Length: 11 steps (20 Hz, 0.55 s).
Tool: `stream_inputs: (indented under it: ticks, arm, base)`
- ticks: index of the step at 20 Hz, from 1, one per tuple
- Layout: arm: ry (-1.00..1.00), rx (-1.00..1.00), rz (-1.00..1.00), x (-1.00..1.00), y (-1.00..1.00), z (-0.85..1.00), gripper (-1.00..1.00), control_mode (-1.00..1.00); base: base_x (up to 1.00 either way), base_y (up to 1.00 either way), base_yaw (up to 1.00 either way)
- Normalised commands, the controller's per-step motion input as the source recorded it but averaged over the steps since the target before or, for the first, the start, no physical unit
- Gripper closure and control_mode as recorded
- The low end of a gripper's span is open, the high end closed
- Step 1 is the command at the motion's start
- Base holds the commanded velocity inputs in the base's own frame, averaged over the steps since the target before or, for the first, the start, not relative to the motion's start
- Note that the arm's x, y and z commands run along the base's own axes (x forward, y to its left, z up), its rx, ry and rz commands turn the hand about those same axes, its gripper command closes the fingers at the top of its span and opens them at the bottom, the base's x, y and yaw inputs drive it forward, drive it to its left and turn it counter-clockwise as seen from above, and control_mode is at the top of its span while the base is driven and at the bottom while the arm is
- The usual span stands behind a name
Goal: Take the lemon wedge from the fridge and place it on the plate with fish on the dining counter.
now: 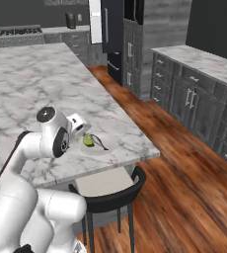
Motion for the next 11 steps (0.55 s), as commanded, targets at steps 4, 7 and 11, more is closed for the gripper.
stream_inputs:
  ticks: [4,7,11]
  arm:
    - [-0.57,0.00,-0.03,-1.00,0.00,1.00,-1.00,-1.00]
    - [-0.74,-0.10,-0.04,-1.00,0.13,0.86,-1.00,-1.00]
    - [-0.05,-0.07,0.00,-0.12,0.10,0.01,-1.00,-1.00]
  base:
    - [0.00,0.00,0.00]
    - [0.00,0.00,0.00]
    - [0.00,0.00,0.00]
